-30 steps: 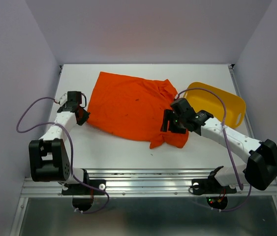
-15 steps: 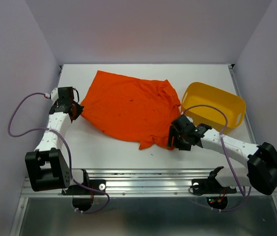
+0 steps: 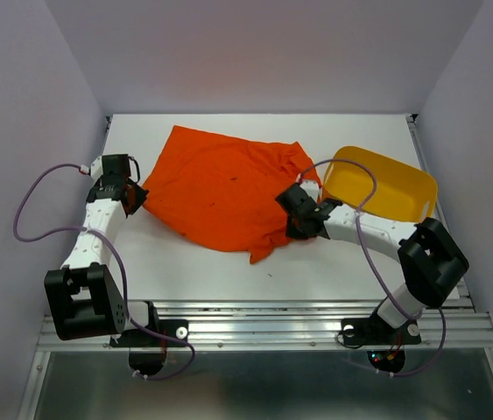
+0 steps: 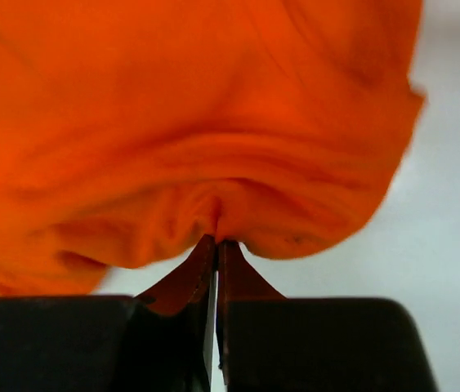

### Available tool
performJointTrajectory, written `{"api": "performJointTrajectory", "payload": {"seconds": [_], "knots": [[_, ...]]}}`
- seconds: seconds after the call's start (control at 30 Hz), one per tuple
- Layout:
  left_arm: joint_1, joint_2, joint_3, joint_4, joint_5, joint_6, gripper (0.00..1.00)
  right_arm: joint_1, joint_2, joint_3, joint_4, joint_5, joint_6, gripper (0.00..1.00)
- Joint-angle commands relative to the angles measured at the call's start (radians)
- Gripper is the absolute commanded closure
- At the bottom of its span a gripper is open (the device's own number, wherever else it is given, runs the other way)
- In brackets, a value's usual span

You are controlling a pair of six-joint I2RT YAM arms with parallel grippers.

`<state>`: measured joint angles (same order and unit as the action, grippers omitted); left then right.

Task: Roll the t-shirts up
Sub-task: Flatten out the T-shirt at the center of the board.

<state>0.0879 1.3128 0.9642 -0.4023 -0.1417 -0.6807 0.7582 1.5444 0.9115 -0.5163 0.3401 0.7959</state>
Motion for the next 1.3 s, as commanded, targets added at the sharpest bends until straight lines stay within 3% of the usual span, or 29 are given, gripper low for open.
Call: {"api": "performJointTrajectory", "payload": {"seconds": [0.0, 0.13, 0.3, 0.5, 0.63, 0.73, 0.77, 0.8, 0.83, 0.9, 1.1, 1.27], "knots": [[0.029, -0.044, 0.076, -0.026, -0.019, 0.033, 1.00, -0.014, 0.032, 0.240, 0.052, 0.111, -0.168, 0.99], [0.093, -0.055, 0.155, -0.043, 0.001, 0.064, 1.00, -0.014, 0.019, 0.487, -0.016, 0.094, -0.254, 0.99], [0.148, -0.053, 0.199, -0.055, 0.030, 0.092, 1.00, -0.014, -0.067, 0.587, -0.147, 0.018, -0.307, 0.99], [0.170, -0.096, 0.165, -0.059, 0.056, 0.102, 1.00, -0.014, -0.220, 0.561, -0.356, -0.065, -0.278, 0.99], [0.170, -0.116, 0.120, -0.034, 0.077, 0.096, 1.00, -0.014, -0.288, 0.492, -0.398, -0.131, -0.256, 0.99], [0.170, -0.101, 0.093, -0.017, 0.103, 0.090, 1.00, -0.026, -0.218, 0.457, -0.401, -0.119, -0.259, 0.88], [0.168, -0.093, 0.090, -0.009, 0.120, 0.086, 1.00, -0.036, -0.189, 0.448, -0.398, -0.116, -0.267, 0.81], [0.168, -0.078, 0.082, -0.001, 0.126, 0.086, 1.00, -0.046, -0.158, 0.446, -0.381, -0.113, -0.282, 0.61], [0.168, -0.078, 0.082, 0.005, 0.129, 0.087, 1.00, -0.059, -0.124, 0.448, -0.370, -0.107, -0.291, 0.52], [0.168, -0.049, 0.083, 0.010, 0.137, 0.096, 1.00, -0.097, -0.025, 0.476, -0.355, -0.084, -0.302, 0.44], [0.168, -0.046, 0.068, 0.013, 0.137, 0.104, 1.00, -0.106, 0.040, 0.480, -0.318, -0.114, -0.274, 0.35], [0.168, -0.060, 0.035, 0.020, 0.137, 0.106, 1.00, -0.106, -0.058, 0.268, -0.223, -0.193, -0.201, 0.38]]}}
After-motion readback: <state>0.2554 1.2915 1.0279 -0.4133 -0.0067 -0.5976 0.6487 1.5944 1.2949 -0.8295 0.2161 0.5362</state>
